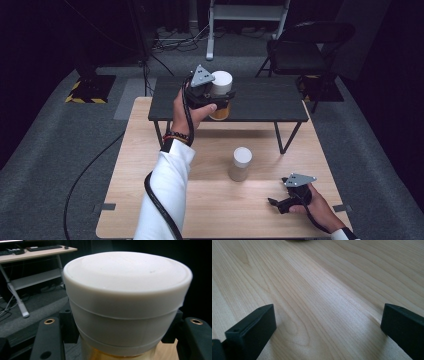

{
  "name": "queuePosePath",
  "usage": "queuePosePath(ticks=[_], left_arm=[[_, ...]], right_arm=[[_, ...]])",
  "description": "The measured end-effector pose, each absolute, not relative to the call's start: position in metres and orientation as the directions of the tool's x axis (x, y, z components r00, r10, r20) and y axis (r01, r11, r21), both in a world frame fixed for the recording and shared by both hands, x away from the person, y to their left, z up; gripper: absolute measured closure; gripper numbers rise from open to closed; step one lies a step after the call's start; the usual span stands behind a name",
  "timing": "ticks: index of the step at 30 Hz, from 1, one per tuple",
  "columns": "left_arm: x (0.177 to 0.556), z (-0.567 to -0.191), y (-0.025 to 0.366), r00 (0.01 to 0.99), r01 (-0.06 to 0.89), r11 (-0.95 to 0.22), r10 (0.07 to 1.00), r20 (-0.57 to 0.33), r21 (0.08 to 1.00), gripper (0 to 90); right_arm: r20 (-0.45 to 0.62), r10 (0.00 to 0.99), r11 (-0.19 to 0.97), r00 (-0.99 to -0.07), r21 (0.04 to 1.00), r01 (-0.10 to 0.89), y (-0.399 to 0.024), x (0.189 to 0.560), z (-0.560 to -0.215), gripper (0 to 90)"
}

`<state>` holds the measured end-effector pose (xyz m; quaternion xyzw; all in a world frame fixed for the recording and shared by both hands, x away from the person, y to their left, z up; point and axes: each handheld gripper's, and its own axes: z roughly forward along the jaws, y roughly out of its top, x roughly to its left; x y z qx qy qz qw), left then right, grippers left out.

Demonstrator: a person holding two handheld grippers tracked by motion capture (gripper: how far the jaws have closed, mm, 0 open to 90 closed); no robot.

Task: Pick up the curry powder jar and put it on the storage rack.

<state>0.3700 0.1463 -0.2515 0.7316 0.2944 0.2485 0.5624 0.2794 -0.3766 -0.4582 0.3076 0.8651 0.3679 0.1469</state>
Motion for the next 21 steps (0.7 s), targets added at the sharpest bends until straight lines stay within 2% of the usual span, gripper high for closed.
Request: queuePosePath(ticks=[21], left_arm=[[0.391,-0.266,0.133,0.672,0.19,-0.169,0.74,-0.003,0.967,34.8]], right_arm=[[-0.027,0.637,0.542,-0.77,0.727,0.422,-0.377,0.28,-0.458,0.0]])
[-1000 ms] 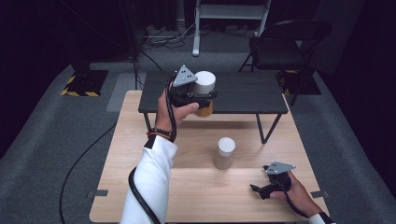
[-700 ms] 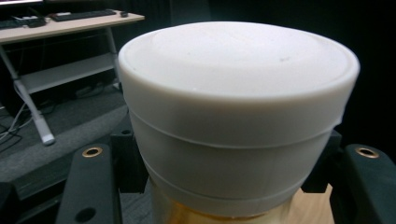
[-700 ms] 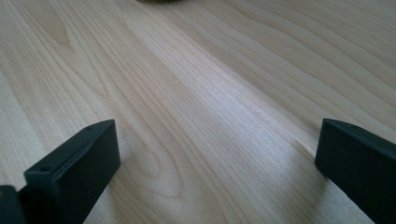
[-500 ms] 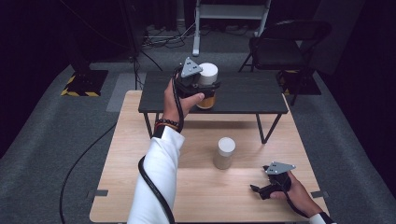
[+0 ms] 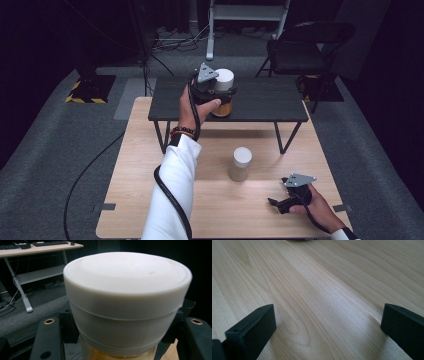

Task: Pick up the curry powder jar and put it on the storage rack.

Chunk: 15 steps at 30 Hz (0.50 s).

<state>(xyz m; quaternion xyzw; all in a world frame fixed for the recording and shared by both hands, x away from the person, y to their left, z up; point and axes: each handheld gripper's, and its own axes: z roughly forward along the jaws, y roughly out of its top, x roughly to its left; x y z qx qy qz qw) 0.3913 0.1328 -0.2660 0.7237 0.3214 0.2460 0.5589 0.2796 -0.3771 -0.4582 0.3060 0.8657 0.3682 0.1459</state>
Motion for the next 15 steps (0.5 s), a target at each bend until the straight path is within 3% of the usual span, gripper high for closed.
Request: queuePosePath(ticks=[15], left_arm=[[0.3919,-0.2742,0.1327,0.672,0.185,-0.163,0.741,-0.003,0.969,34.1]], right_arm=[[-0.027,0.637,0.542,-0.77,0.727,0.422,-0.377,0.2795,-0.4582,0.0]])
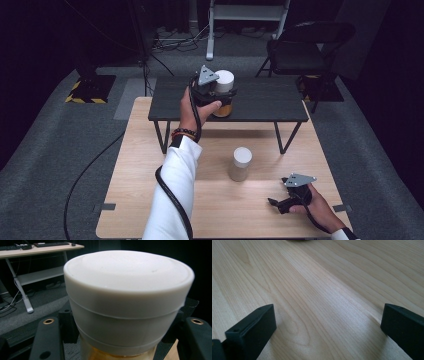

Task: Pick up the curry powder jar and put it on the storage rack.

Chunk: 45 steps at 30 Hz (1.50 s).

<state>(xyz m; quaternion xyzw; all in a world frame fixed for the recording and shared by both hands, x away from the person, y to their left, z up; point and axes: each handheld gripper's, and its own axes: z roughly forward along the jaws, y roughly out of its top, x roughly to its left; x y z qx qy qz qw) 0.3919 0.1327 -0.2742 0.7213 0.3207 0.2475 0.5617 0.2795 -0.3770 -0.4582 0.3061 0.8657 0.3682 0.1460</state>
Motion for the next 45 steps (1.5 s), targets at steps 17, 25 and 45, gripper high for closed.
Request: queuePosePath(ticks=[17,25,45], left_arm=[[0.375,-0.238,0.132,0.639,0.211,-0.239,0.768,0.051,0.948,0.9],[0.354,-0.231,0.137,0.632,0.181,-0.287,0.767,0.112,0.941,0.6],[0.304,-0.264,0.162,0.619,0.139,-0.357,0.759,0.2,0.924,0.5]], right_arm=[[-0.027,0.637,0.542,-0.771,0.726,0.422,-0.377,0.279,-0.458,0.0],[-0.027,0.636,0.543,-0.771,0.726,0.422,-0.377,0.279,-0.458,0.0],[-0.028,0.639,0.541,-0.769,0.726,0.424,-0.377,0.278,-0.458,0.0]])
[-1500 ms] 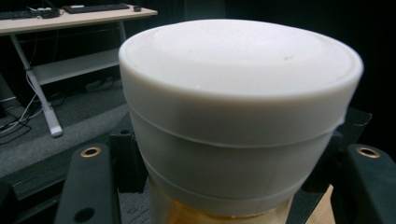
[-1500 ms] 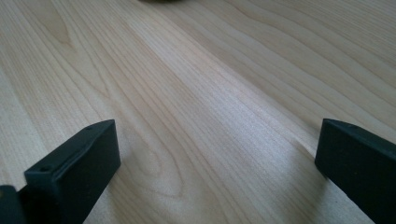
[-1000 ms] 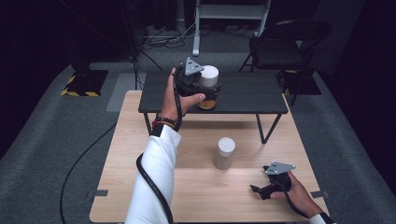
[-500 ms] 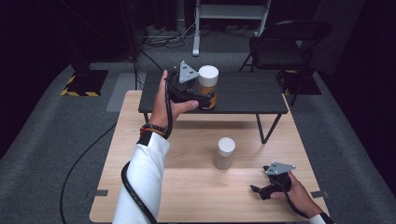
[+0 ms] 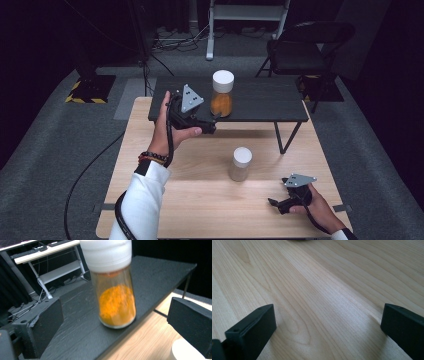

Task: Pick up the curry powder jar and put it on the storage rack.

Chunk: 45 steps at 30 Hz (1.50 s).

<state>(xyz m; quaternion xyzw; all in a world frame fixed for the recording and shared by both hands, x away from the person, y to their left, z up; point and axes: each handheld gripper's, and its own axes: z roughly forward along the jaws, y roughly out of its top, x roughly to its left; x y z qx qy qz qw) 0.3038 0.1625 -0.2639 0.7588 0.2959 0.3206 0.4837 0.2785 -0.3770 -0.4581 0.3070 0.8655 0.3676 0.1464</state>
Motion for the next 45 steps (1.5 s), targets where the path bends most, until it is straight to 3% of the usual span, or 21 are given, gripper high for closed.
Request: queuePosePath(ticks=[10,23,45], left_arm=[[0.288,-0.286,0.176,0.654,0.127,-0.395,0.723,0.223,0.91,0.5],[0.275,-0.334,0.193,0.664,0.179,-0.448,0.712,0.229,0.876,0.5],[0.256,-0.398,0.215,0.686,0.277,-0.427,0.715,0.134,0.861,0.8]], right_arm=[[-0.028,0.641,0.541,-0.767,0.726,0.426,-0.377,0.278,-0.458,0.0],[-0.027,0.641,0.54,-0.767,0.726,0.426,-0.377,0.278,-0.458,0.0],[-0.027,0.641,0.54,-0.767,0.726,0.426,-0.377,0.278,-0.458,0.0]])
